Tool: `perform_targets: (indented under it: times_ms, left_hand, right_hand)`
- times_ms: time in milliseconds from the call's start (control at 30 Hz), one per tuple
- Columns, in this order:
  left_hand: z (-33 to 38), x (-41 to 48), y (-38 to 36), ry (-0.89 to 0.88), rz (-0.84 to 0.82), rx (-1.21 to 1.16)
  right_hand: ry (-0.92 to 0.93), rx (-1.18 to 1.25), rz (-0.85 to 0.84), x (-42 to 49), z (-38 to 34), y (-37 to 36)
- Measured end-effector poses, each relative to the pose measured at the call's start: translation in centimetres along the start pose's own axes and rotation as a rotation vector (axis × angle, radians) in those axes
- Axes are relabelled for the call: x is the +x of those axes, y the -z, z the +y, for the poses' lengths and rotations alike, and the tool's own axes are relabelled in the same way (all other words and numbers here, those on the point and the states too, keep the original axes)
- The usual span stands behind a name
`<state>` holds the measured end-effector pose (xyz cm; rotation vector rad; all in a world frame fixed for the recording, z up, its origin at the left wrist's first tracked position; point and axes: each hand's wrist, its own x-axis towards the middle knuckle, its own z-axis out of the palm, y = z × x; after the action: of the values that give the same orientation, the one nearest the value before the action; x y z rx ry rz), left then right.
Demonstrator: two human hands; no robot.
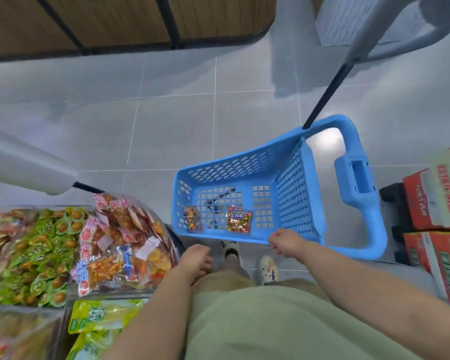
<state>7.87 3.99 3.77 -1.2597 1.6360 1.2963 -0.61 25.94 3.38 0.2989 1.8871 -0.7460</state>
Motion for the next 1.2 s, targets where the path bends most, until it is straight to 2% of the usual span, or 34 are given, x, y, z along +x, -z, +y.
perform_targets:
  times_ms: [200, 400, 500, 567, 700, 767, 867, 1033, 1200]
  left_hand:
    - [5.2, 6.2, 3.4, 0.06, -0.01, -0.025]
    - [9.8, 14.3, 4.4, 0.038, 0.032, 0.117]
    - [9.4, 17.3, 3.9, 0.057, 0.087, 0.191]
    - [8.5, 19.0, 3.2, 0.127, 0.111, 0.137]
    - [7.4, 20.6, 1.7, 0.188, 0.341, 0.082]
    - [6.9, 21.0, 0.8, 0.198, 0.39, 0.113]
    - [6.0, 22.0, -0.5, 0.177, 0.406, 0.189]
    - [5.7, 24.8, -1.9, 0.095, 0.325, 0.204]
    - [5.2, 25.9, -2.0, 0.02, 0.344, 0.195]
  right_hand:
    - [-0.127, 0.155, 0.039, 3.7, -2.3, -0.2]
    - [-0.123, 0.135, 0.028, 10.0, -4.9, -0.3]
    - [-0.16, 0.199, -0.002, 13.0, -4.9, -0.5]
    - [-0.193, 0.195, -0.022, 14.9, -4.5, -0.5]
    - [-0.234, 0.164, -0.059, 18.3, -3.2, -0.6]
    - [-0.249, 0.146, -0.06, 19.4, -2.6, -0.8]
    - [-0.271, 0.13, -0.064, 21.1, -1.9, -1.6]
    - [-0.298, 0.089, -0.058, 23.7, -1.1, -3.7]
    - [-0.425, 0.225, 0.084, 26.6, -1.7, -5.8]
